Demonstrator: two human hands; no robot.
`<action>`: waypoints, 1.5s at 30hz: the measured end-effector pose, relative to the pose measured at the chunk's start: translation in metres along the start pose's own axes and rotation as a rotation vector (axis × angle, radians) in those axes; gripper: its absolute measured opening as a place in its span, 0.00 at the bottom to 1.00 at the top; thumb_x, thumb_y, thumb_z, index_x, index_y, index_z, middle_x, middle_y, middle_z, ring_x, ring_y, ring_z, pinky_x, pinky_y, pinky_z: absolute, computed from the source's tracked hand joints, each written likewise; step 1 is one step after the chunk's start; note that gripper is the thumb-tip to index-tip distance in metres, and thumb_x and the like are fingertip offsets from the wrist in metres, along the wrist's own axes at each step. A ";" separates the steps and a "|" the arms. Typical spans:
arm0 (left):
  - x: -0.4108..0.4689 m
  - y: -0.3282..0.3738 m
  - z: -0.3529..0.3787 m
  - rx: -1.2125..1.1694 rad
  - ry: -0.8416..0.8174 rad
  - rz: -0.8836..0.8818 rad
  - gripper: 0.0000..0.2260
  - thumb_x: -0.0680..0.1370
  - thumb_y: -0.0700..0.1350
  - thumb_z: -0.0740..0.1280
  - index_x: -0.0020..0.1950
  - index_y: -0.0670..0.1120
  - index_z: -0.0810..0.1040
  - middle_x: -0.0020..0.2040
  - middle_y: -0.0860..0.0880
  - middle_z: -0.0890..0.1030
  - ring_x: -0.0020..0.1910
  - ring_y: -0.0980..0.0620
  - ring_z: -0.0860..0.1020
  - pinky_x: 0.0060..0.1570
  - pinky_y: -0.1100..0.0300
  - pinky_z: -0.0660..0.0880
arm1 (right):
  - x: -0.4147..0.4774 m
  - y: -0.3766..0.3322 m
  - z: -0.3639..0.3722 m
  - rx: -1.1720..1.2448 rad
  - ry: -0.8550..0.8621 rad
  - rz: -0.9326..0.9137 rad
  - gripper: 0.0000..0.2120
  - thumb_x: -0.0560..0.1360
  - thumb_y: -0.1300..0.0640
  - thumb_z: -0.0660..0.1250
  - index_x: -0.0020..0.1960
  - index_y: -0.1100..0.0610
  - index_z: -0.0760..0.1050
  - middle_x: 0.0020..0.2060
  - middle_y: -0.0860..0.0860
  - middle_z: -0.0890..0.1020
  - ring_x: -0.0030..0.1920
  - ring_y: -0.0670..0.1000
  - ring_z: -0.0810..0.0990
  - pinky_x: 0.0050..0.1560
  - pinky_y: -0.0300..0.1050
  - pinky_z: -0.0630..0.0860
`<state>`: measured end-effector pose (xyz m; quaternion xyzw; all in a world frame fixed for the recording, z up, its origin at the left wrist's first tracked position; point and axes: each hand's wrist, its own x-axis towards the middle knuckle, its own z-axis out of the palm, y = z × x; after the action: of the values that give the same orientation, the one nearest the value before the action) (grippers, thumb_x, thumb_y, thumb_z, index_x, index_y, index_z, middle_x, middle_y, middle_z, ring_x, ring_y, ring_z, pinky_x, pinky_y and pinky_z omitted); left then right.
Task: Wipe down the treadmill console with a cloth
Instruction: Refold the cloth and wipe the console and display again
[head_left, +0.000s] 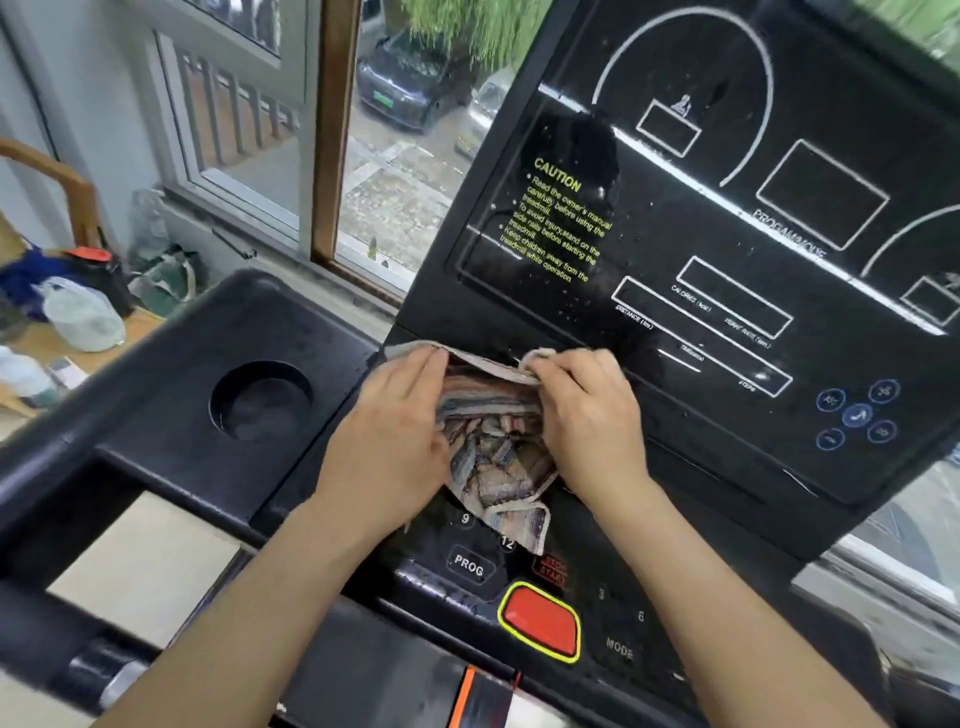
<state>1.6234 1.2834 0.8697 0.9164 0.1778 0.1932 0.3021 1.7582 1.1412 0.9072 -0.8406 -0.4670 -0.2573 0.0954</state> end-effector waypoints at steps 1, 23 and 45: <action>0.003 0.002 0.000 -0.019 0.016 0.027 0.31 0.70 0.41 0.60 0.74 0.41 0.65 0.73 0.45 0.68 0.70 0.44 0.66 0.69 0.50 0.67 | -0.004 0.000 -0.008 -0.001 -0.026 0.053 0.12 0.70 0.69 0.71 0.53 0.61 0.82 0.42 0.55 0.79 0.41 0.57 0.74 0.37 0.51 0.75; 0.059 0.010 0.022 -0.019 0.270 0.271 0.09 0.73 0.43 0.68 0.52 0.46 0.83 0.44 0.45 0.75 0.42 0.41 0.72 0.39 0.48 0.73 | 0.010 -0.021 -0.020 -0.121 -0.146 0.036 0.14 0.74 0.55 0.69 0.55 0.62 0.78 0.58 0.57 0.76 0.61 0.57 0.70 0.53 0.49 0.71; 0.043 0.127 0.080 0.329 0.266 0.451 0.10 0.66 0.34 0.71 0.29 0.45 0.74 0.27 0.48 0.68 0.28 0.47 0.68 0.29 0.57 0.63 | -0.083 0.097 -0.040 0.025 0.063 0.085 0.13 0.68 0.56 0.74 0.51 0.57 0.80 0.47 0.52 0.78 0.46 0.54 0.71 0.42 0.45 0.57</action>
<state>1.7238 1.1680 0.9001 0.9361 0.0366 0.3421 0.0730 1.7891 1.0112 0.9050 -0.8500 -0.4308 -0.2733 0.1315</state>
